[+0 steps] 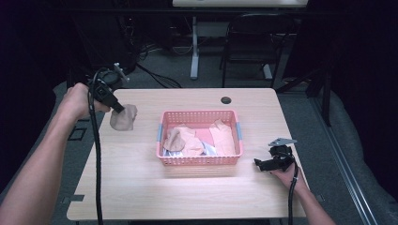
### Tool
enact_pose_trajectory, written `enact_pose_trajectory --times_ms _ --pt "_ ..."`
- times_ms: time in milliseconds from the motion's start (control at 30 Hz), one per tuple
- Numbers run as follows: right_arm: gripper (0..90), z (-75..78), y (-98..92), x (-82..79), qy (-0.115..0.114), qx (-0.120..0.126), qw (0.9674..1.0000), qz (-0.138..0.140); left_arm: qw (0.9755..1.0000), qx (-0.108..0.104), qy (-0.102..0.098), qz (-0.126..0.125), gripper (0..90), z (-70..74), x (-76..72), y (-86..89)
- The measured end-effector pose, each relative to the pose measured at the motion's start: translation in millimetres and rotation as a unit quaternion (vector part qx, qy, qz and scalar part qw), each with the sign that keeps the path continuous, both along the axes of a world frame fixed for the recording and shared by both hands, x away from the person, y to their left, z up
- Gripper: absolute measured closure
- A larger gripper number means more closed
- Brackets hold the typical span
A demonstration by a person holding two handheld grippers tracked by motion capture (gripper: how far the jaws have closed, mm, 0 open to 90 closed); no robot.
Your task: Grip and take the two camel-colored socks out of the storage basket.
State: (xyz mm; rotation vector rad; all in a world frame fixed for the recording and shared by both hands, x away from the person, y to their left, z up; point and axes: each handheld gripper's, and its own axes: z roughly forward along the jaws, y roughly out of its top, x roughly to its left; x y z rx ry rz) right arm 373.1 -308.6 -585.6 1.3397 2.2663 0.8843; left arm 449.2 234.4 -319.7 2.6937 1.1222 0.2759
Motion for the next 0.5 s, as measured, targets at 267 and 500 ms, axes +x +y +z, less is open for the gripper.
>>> enact_pose_trajectory --times_ms 267,500 --pt "0.0 0.2 0.1 -0.1 0.002 0.000 1.0000 -0.001 0.9994 0.003 0.010 0.034 87.5 -18.0 3.1 22.8" --pt "0.0 0.2 0.0 0.0 0.001 0.000 1.0000 0.000 0.9986 0.001 0.021 0.049 87.6 -41.8 6.7 30.6"
